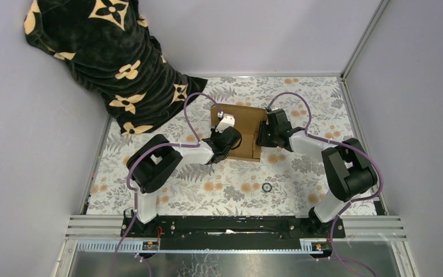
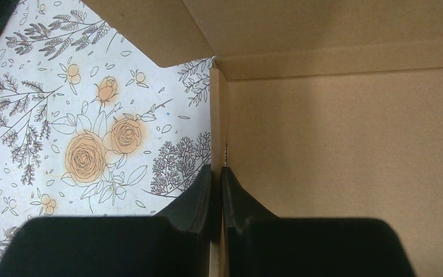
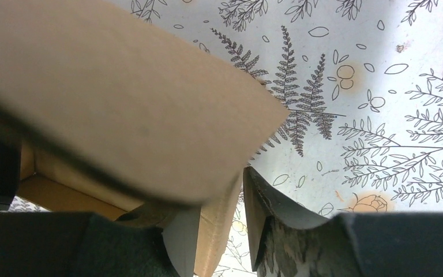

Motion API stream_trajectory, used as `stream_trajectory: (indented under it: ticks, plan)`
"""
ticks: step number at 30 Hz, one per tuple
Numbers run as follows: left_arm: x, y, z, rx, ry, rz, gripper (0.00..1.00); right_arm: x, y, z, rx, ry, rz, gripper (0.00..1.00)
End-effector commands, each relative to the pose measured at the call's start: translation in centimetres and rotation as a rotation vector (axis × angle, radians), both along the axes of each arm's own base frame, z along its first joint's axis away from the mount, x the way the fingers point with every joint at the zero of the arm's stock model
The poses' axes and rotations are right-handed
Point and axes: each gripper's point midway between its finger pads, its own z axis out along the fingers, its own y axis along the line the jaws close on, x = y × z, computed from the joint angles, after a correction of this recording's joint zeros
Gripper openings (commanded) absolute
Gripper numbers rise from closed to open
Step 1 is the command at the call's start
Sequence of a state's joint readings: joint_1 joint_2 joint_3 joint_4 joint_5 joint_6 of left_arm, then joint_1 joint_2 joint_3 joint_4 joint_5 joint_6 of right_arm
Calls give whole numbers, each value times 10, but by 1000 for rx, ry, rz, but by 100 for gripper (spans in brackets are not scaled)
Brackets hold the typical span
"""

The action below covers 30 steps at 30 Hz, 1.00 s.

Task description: Fold the paper box

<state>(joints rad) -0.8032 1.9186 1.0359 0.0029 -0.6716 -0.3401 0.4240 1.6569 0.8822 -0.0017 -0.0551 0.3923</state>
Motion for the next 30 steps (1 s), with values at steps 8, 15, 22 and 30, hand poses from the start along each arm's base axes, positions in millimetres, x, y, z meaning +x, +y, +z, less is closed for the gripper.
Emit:
stream_trajectory:
  ticks: [8, 15, 22, 30]
  plan:
    - [-20, 1, -34, 31, 106, -37, 13, -15, 4, -19, -144, 36, 46, 36]
    - [-22, 4, -36, 33, 105, -34, 13, -13, 0, -17, -199, 19, 27, 28]
    - [-22, 3, -33, 27, 100, -34, 13, -10, -7, -20, -333, 1, 24, 23]
    - [-22, 4, -32, 28, 98, -36, 13, -6, -17, -24, -569, -15, 33, 19]
